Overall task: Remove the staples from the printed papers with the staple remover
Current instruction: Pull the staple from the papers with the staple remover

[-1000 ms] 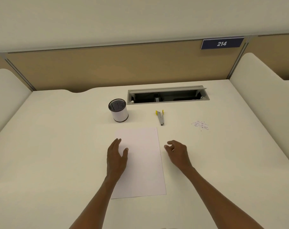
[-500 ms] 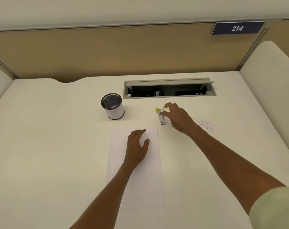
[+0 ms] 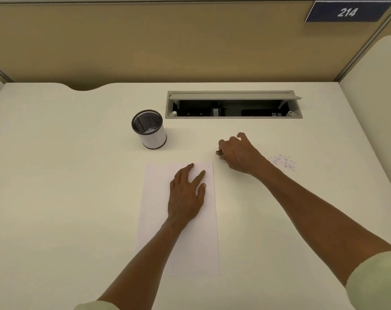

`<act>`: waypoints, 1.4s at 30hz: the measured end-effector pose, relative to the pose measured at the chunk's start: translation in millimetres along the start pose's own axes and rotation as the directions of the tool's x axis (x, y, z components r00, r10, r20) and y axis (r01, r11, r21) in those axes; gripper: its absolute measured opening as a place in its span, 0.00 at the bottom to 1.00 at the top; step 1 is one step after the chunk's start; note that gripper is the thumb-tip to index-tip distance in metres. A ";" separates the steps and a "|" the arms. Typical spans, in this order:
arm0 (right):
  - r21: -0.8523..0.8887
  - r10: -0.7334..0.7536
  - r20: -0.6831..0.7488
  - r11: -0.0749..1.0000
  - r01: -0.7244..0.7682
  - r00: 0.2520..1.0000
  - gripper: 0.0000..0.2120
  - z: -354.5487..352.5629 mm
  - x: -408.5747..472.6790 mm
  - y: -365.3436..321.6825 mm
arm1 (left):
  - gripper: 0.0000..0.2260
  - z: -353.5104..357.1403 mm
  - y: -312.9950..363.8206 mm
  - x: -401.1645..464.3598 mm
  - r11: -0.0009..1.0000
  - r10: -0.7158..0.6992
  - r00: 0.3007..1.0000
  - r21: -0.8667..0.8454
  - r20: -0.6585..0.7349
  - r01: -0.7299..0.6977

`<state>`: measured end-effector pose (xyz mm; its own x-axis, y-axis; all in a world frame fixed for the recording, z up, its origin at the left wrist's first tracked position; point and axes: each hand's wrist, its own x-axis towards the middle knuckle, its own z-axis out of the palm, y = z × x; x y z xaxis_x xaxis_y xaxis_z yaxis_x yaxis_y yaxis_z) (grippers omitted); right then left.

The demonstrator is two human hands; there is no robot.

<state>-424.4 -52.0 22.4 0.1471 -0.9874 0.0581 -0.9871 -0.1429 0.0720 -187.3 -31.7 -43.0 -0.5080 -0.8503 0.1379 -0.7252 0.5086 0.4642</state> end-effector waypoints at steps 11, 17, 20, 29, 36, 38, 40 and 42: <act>0.626 0.368 0.162 0.679 -0.384 0.915 0.11 9.0 -37.4 -40.7 | 0.22 -1.2 1.9 2.6 0.995 -0.025 0.998 0.098 0.049 0.020; 0.680 0.380 0.167 0.624 -0.385 0.910 0.12 12.3 -28.1 -42.8 | 0.23 0.6 0.4 3.2 0.994 -0.027 0.999 0.107 0.045 0.023; 0.661 0.383 0.162 0.642 -0.388 0.909 0.12 12.5 -26.5 -41.8 | 0.22 0.2 0.1 3.8 0.994 -0.026 0.999 0.105 0.044 0.021; 0.545 0.366 0.096 0.759 -0.357 0.925 0.10 11.4 -28.9 -49.7 | 0.23 0.2 1.3 3.5 0.994 -0.035 0.998 0.102 0.047 0.030; 0.479 0.403 0.005 0.802 -0.355 0.915 0.10 17.1 -33.1 -61.5 | 0.21 0.1 1.1 2.6 0.995 -0.029 0.999 0.097 0.038 0.025; 0.497 0.415 0.058 0.777 -0.387 0.908 0.14 17.3 -29.5 -57.9 | 0.22 0.0 0.7 2.7 0.994 -0.028 0.999 0.103 0.041 0.024; 0.530 0.406 0.092 0.753 -0.390 0.909 0.17 17.2 -27.0 -53.3 | 0.22 0.0 0.5 2.6 0.994 -0.028 0.999 0.107 0.042 0.024; 0.581 0.394 0.111 0.719 -0.381 0.912 0.15 18.4 -25.6 -48.4 | 0.21 0.3 0.7 3.0 0.994 -0.030 0.999 0.105 0.042 0.025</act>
<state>-381.6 -21.0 -0.8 -0.2620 -0.9646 -0.0290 -0.8022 0.2344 -0.5491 -189.5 -33.8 -42.6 -0.5051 -0.8586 0.0875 -0.7827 0.4985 0.3726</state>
